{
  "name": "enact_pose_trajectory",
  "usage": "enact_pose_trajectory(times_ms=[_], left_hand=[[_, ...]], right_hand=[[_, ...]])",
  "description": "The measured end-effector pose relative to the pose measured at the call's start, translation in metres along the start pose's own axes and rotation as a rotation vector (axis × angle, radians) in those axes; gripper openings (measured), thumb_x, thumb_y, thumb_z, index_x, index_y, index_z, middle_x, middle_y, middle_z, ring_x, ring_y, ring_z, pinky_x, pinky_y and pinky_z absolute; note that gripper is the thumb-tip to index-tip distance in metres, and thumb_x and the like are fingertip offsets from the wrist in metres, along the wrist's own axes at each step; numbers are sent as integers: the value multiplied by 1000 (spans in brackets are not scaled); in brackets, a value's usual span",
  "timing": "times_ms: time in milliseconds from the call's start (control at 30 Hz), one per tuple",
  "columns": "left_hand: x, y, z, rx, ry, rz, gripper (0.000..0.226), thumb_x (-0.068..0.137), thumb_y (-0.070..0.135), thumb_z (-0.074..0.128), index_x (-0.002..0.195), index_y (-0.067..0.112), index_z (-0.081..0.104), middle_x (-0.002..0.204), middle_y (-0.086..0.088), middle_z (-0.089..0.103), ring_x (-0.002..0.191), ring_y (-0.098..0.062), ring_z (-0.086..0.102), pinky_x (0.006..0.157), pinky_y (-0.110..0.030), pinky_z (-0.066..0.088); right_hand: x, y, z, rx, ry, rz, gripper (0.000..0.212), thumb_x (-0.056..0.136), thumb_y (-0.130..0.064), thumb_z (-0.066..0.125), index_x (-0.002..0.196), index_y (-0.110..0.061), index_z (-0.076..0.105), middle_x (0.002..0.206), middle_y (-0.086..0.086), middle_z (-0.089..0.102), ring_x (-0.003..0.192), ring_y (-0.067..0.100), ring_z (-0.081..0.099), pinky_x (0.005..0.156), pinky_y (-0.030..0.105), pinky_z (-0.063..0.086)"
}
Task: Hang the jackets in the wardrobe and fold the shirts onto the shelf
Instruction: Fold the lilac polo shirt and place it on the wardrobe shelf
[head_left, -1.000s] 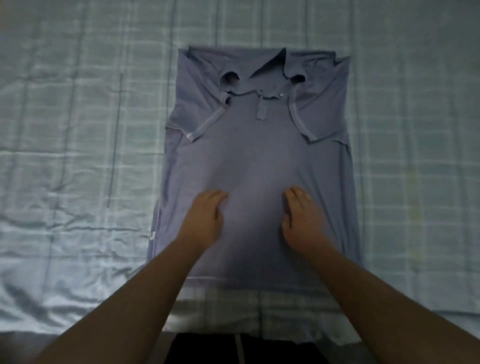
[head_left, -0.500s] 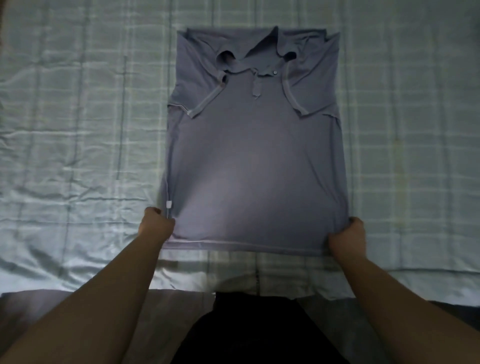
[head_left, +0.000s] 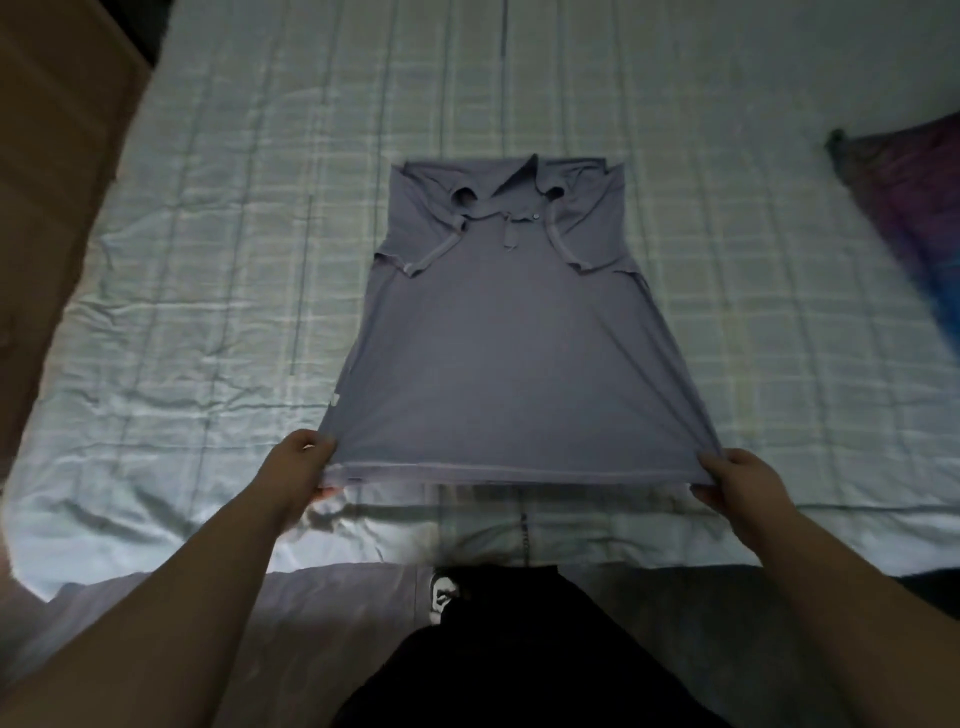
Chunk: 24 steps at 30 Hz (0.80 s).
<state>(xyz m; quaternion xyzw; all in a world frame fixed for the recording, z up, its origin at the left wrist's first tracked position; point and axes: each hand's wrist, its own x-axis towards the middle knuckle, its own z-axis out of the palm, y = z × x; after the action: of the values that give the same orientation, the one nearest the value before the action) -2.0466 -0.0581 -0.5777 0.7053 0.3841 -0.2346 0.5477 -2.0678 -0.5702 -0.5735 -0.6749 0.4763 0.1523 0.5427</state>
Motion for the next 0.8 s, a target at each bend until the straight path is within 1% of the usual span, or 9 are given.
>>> enact_pose_trajectory(times_ms=[100,167,200,267,333,467,567,667,800], left_hand=[[-32,-3,-10,134,1,76,22,101,22,53,108,1,53,98,-14,57,80,-26,60,56,-31,53],[-49,-14,-16,153,-29,77,21,102,20,50,106,0,53,94,-15,54,74,-24,55,51,-29,49],[-56,-19,-19,137,-52,56,19,102,18,50,103,0,54,92,-16,54,73,-24,55,51,-29,49],[-69,-29,-25,65,-77,10,15,101,15,51,94,2,56,89,-18,54,70,-24,53,54,-29,50],[-81,-36,-32,-21,-83,-24,12,100,11,53,94,1,56,83,-18,53,65,-22,49,49,-25,49],[-86,-33,-48,-75,-66,-30,25,97,10,60,111,-10,53,74,-17,50,52,-21,42,39,-19,41],[-83,-9,-58,-197,-75,3,29,95,9,62,119,-1,49,82,-20,51,54,-21,44,41,-20,44],[-75,29,-61,-340,-121,49,19,98,4,55,116,7,56,81,-16,52,65,-19,48,49,-17,51],[-49,84,-54,-592,-131,5,13,98,-1,50,101,1,62,95,-11,59,87,-15,58,70,-18,56]], right_hand=[[-33,5,-19,92,28,85,11,96,-11,61,98,-2,57,96,19,59,80,30,61,74,38,56],[-50,15,-28,183,17,144,8,96,-10,60,96,-3,57,93,15,60,78,24,60,67,32,56],[-60,21,-31,220,21,172,6,95,-9,60,96,-3,57,94,14,60,79,24,60,66,31,56],[-74,34,-36,341,34,231,12,95,-4,58,107,-1,57,96,15,61,81,25,60,76,35,54],[-86,42,-37,450,15,275,17,97,-1,52,114,0,54,99,16,60,85,28,60,78,38,52],[-103,31,-32,472,-24,221,9,98,1,48,104,3,55,98,16,60,83,25,60,50,26,57],[-107,4,-28,391,-34,66,6,97,2,50,94,1,55,95,20,55,77,24,58,50,23,55],[-100,-36,-25,435,-23,-47,14,99,-1,51,111,-8,54,97,17,56,82,23,60,58,26,58],[-82,-105,-14,518,-75,-82,19,99,1,48,92,-11,61,103,12,60,92,18,60,58,19,58]])
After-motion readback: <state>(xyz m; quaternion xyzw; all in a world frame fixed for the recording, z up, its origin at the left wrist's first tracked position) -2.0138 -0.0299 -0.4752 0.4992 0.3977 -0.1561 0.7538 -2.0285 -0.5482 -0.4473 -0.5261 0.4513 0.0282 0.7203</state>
